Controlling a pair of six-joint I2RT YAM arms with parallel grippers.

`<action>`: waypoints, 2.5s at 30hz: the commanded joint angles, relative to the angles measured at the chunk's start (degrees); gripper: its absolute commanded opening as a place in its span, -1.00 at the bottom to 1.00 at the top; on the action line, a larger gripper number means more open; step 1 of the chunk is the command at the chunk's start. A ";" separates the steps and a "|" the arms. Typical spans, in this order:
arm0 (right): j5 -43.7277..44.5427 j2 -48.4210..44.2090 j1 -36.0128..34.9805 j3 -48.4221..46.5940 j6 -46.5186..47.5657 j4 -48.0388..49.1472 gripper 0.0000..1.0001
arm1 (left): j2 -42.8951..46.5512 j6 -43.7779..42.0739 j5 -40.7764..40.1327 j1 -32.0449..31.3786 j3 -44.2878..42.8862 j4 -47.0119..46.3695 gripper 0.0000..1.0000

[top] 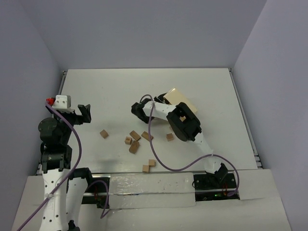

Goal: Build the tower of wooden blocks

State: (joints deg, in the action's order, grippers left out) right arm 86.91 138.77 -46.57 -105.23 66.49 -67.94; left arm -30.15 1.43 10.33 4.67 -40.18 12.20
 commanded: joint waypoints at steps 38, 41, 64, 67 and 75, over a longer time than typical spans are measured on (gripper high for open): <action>-98.61 -73.15 44.88 29.76 6.04 15.02 -1.00 | -1.51 -0.55 8.16 0.46 0.26 -2.21 0.98; -104.08 -74.92 52.66 36.47 14.73 14.68 -1.00 | -1.07 -0.73 8.99 0.47 0.87 -2.30 0.98; -107.39 -52.48 76.80 37.90 60.33 19.89 -1.00 | -5.01 -0.02 9.52 0.69 2.17 -2.60 0.98; -107.74 -50.51 78.75 38.73 65.15 20.76 -0.94 | -5.07 0.04 9.33 0.67 2.57 -2.59 0.99; -107.63 -47.25 79.97 41.25 67.98 23.64 -0.81 | -6.16 0.50 8.04 0.61 2.75 -2.88 0.98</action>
State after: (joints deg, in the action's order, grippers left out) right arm -19.64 90.19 33.17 -64.74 113.67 -46.87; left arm -35.84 1.30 18.48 4.84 -37.30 11.75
